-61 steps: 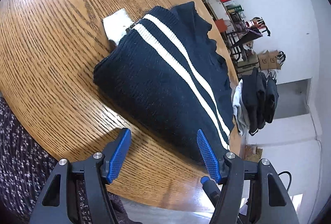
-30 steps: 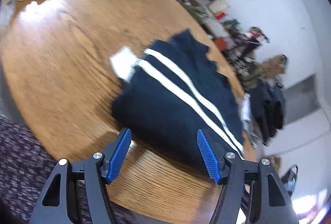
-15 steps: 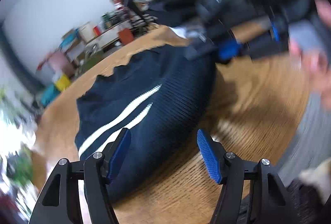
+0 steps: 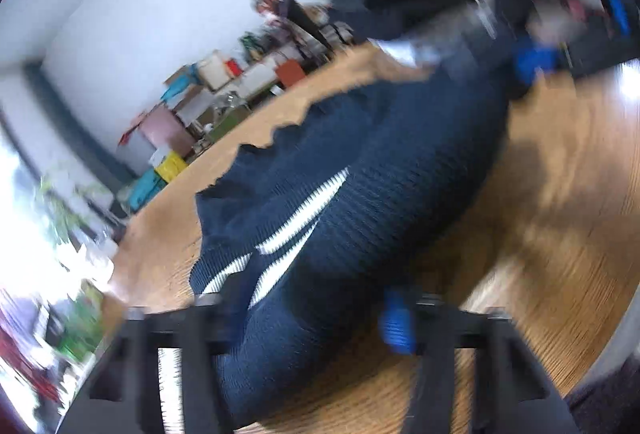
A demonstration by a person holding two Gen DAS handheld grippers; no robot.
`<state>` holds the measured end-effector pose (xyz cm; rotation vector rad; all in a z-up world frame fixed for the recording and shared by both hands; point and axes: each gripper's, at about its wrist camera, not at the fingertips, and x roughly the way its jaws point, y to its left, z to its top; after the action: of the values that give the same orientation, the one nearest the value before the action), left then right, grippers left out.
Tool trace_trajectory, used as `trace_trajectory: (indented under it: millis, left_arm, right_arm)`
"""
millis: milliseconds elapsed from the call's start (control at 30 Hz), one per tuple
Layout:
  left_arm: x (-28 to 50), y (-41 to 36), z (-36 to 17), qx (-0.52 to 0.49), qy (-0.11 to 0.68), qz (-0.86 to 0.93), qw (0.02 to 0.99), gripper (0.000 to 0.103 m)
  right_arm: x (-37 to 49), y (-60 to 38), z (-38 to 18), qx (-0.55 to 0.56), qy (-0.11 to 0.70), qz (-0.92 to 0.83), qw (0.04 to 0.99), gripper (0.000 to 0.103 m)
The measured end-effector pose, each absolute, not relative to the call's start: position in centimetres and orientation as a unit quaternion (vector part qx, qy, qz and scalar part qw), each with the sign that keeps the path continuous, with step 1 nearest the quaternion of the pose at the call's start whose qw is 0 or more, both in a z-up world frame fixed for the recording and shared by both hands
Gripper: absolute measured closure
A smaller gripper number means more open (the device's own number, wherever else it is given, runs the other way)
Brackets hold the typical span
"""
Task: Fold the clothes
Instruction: 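Grasp the sweater side edge with the left tool while the right tool grasps beside it, then lift the held side and fold it over the sweater body with both tools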
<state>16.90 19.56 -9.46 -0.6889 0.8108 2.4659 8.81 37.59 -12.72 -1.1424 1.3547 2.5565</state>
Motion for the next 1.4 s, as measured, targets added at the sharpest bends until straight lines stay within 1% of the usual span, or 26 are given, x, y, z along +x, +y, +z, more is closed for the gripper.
trace_trajectory:
  millis: [67, 100, 200, 233, 300, 333, 367, 433, 500, 667, 733, 900, 1000, 1067, 1200, 1400]
  left_arm:
    - [15.9, 19.3, -8.7, -0.273, 0.252, 0.9, 0.23, 0.077]
    - [15.5, 19.2, -8.3, -0.285, 0.233, 0.9, 0.234, 0.079]
    - [14.9, 19.0, -7.7, -0.304, 0.203, 0.9, 0.236, 0.079]
    - [14.7, 19.0, -7.6, -0.311, 0.195, 0.9, 0.236, 0.079]
    - [14.6, 18.9, -7.3, -0.322, 0.183, 0.898, 0.238, 0.079]
    - [14.8, 19.0, -7.2, -0.321, 0.184, 0.898, 0.238, 0.079]
    - [14.9, 19.0, -7.1, -0.319, 0.186, 0.898, 0.238, 0.079]
    - [15.1, 18.9, -7.2, -0.318, 0.192, 0.897, 0.24, 0.079]
    - [15.2, 18.8, -7.3, -0.319, 0.197, 0.895, 0.243, 0.079]
    - [15.8, 18.8, -7.7, -0.315, 0.221, 0.89, 0.245, 0.079]
    - [15.9, 19.0, -7.8, -0.313, 0.223, 0.89, 0.244, 0.079]
    - [16.4, 19.1, -8.1, -0.302, 0.246, 0.889, 0.242, 0.079]
    - [16.2, 19.0, -8.0, -0.305, 0.238, 0.89, 0.242, 0.079]
    - [16.1, 19.1, -8.0, -0.305, 0.235, 0.891, 0.24, 0.079]
    - [16.2, 19.0, -8.0, -0.304, 0.236, 0.891, 0.24, 0.079]
    - [16.8, 19.0, -8.7, -0.294, 0.261, 0.886, 0.244, 0.079]
  right_arm:
    - [8.9, 37.5, -13.0, -0.37, 0.438, 0.819, 0.017, 0.08]
    - [8.9, 37.5, -13.1, -0.373, 0.44, 0.816, 0.018, 0.08]
    - [9.4, 37.4, -13.5, -0.375, 0.45, 0.81, 0.023, 0.076]
    - [9.7, 37.6, -13.8, -0.372, 0.465, 0.803, 0.025, 0.069]
    - [10.1, 37.9, -14.4, -0.364, 0.497, 0.787, 0.025, 0.059]
    - [10.3, 38.0, -15.0, -0.36, 0.521, 0.774, 0.023, 0.056]
    - [10.4, 37.8, -15.5, -0.36, 0.533, 0.765, 0.021, 0.055]
    - [10.3, 37.3, -16.2, -0.363, 0.549, 0.753, 0.015, 0.051]
    - [10.2, 37.0, -16.9, -0.364, 0.562, 0.743, 0.013, 0.049]
    - [9.8, 37.9, -17.8, -0.342, 0.586, 0.734, 0.02, 0.049]
    - [9.9, 38.1, -17.7, -0.338, 0.585, 0.737, 0.024, 0.046]
    - [9.8, 38.4, -19.1, -0.353, 0.603, 0.715, 0.036, 0.044]
    - [10.7, 38.3, -20.1, -0.352, 0.619, 0.7, 0.041, 0.038]
    - [11.2, 38.3, -20.7, -0.341, 0.634, 0.693, 0.047, 0.038]
    - [10.8, 38.7, -20.4, -0.327, 0.636, 0.696, 0.067, 0.037]
    - [10.4, 39.6, -20.5, -0.315, 0.646, 0.689, 0.092, 0.038]
